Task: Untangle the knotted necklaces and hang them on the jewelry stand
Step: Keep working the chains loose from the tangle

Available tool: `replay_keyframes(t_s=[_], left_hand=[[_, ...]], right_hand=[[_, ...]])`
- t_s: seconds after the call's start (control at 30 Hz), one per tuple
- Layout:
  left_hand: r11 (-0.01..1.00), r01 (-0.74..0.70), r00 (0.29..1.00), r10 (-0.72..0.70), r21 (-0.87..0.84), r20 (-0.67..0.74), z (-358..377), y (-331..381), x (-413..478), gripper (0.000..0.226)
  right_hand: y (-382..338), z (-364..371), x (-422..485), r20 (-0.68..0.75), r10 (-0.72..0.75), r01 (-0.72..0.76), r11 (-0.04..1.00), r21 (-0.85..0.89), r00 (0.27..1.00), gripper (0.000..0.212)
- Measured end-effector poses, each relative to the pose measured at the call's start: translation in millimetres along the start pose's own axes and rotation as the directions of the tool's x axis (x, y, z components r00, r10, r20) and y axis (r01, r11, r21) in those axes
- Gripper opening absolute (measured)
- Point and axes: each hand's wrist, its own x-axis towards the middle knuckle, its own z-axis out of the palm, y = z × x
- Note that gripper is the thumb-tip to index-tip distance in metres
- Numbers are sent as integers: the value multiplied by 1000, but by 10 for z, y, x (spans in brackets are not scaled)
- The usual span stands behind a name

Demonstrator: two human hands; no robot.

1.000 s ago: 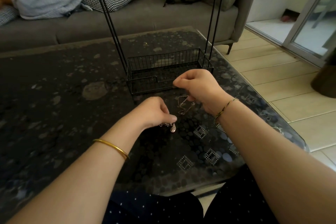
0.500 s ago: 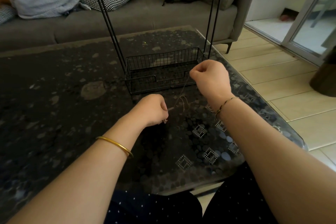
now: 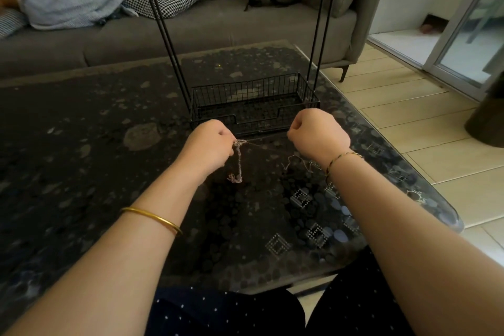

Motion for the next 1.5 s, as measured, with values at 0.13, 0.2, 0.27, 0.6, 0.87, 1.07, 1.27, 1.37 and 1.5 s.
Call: replay_keyframes(t_s=[0.13,0.2,0.27,0.6,0.87,1.07,1.27,1.37,1.5], left_hand=[[936,160,987,-155,-314,41,-45,100,-13,13],[888,193,981,-185,-418,59,-71,125,-24,9],[865,196,980,-186,-462,68,-73,134,-25,12],[867,101,987,-26,-488,158,-73,178,-111,14],[894,36,989,32,-447,145,-29,177,-112,16],[900,-24,994,68,-435,87,-30,158,-93,17],[894,-29,997,59,-448,53,-13,152,-87,19],[897,-31,998,56,-440,43,-6,143,-83,17],[912,-46,998,63,-408,29,-14,130,-80,18]], right_hand=[[12,28,25,104,21,-13,998,-69,994,14],[9,37,30,158,26,-14,997,-80,987,13],[6,41,37,187,25,-10,997,-80,982,12],[-15,62,49,240,16,-8,999,-36,971,12],[-76,10,-1,292,-33,2,994,105,956,12],[-164,-57,-52,304,-32,-110,892,438,952,12],[-136,-67,-12,324,45,-312,422,851,945,19],[-151,-84,-40,358,29,-357,178,917,933,25],[-153,-118,-45,365,69,-367,20,930,929,24]])
